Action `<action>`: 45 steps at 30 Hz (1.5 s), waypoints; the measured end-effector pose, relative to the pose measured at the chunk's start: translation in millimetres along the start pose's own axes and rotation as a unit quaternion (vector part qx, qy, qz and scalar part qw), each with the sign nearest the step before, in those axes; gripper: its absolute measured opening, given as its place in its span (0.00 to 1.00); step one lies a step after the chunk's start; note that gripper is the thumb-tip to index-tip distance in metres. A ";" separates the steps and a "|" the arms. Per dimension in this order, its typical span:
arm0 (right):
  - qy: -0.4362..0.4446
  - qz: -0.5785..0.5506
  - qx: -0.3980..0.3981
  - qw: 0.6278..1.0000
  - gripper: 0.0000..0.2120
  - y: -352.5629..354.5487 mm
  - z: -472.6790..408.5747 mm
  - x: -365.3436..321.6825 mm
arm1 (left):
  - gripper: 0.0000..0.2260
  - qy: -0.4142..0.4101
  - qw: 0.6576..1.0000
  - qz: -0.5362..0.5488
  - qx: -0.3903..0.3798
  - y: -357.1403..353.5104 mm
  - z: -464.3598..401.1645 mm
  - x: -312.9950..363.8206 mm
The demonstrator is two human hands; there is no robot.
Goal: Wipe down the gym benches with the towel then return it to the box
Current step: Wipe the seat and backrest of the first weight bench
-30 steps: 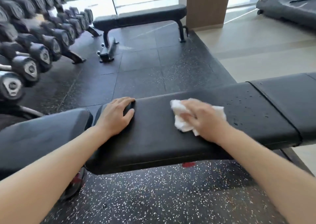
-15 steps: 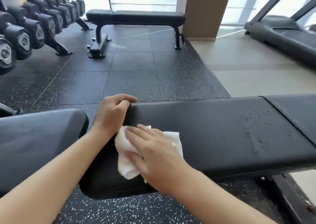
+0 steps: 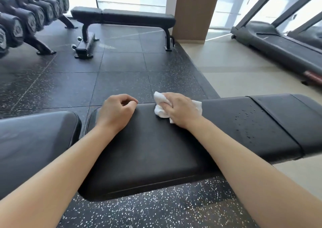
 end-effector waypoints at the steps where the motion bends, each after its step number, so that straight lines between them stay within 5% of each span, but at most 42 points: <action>1: 0.026 -0.002 -0.005 1.000 0.14 -7.0 -1.0 -10.1 | 0.10 0.000 1.000 0.004 0.004 -0.7 -1.1 1.9; 4: 0.101 -0.031 -0.010 0.994 0.23 -18.5 24.2 -43.9 | 0.09 -0.003 1.000 0.022 0.007 -3.0 -3.6 6.8; 9: 0.147 -0.074 -0.005 0.986 0.23 -6.7 106.4 -40.0 | 0.12 -0.058 0.997 0.006 -0.045 -36.7 7.4 36.6; 14: 0.045 -0.086 0.027 0.995 0.16 38.7 113.2 44.7 | 0.11 -0.189 0.964 -0.125 -0.139 -96.4 46.7 74.6; 17: -0.059 -0.045 0.076 0.994 0.07 56.9 89.8 90.8 | 0.13 -0.242 0.950 -0.150 -0.129 -107.6 59.7 81.4; 21: -0.087 0.009 0.092 0.992 0.12 46.5 74.0 81.9 | 0.12 -0.297 0.940 -0.122 -0.111 -100.2 62.5 93.2; 30: 0.082 -0.005 0.046 0.996 0.24 22.2 160.8 5.3 | 0.12 -0.309 0.939 -0.088 -0.122 -114.6 70.1 102.1; 38: -0.016 -0.075 0.086 0.993 0.12 70.4 131.1 102.0 | 0.12 -0.333 0.920 -0.169 -0.119 -129.6 73.5 90.4; 45: 0.038 -0.025 0.108 0.993 0.24 45.1 177.7 65.5 | 0.11 -0.322 0.923 -0.177 -0.115 -133.4 71.4 91.4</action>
Point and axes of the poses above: each hand's wrist, its own z-axis away from the middle knuckle, its own y-axis out of the back of the hand, x = y × z, the point moved 7 cm from there along -z, towards the middle knuckle, and after that the axes turned 14 degrees about y, right-handed, at the moved point
